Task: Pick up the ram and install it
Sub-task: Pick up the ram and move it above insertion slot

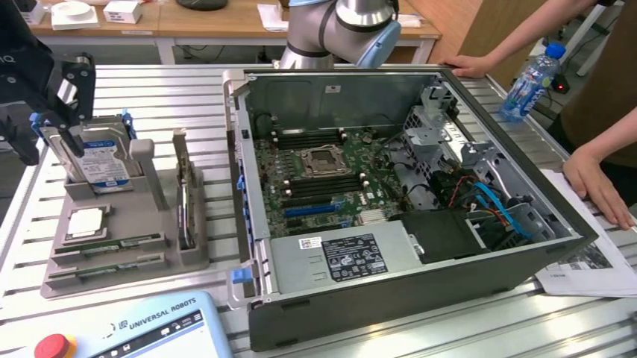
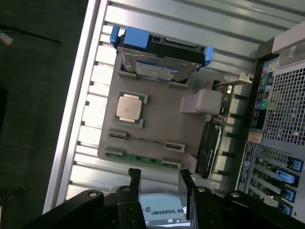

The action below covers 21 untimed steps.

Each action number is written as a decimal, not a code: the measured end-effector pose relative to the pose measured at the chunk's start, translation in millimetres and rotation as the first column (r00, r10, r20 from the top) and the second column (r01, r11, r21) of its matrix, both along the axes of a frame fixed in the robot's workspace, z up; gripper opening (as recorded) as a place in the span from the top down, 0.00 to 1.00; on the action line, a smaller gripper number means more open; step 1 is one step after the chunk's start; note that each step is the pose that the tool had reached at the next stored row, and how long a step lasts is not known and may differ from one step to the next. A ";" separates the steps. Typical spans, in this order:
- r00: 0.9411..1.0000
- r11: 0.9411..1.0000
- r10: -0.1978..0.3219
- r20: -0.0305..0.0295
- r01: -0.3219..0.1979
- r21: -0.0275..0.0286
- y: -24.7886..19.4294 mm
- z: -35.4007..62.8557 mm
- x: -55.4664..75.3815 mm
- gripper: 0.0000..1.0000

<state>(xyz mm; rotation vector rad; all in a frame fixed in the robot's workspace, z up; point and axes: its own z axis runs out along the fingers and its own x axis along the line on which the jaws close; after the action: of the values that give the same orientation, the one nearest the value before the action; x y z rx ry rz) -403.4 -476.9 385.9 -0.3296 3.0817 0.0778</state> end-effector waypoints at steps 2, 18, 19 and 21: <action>1.000 1.000 0.022 0.000 -0.022 0.000 0.0 0.0 0.0 0.55; 0.972 0.972 0.234 0.000 -0.234 0.000 0.0 -0.3 0.0 0.55; 0.969 0.969 0.248 0.000 -0.248 0.000 0.0 -0.4 0.0 0.55; 0.961 0.961 0.277 0.000 -0.277 0.000 0.0 -0.4 0.0 0.55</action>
<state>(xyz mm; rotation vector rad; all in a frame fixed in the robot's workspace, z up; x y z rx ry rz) -403.4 -476.8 385.5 -0.7589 3.0123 0.0859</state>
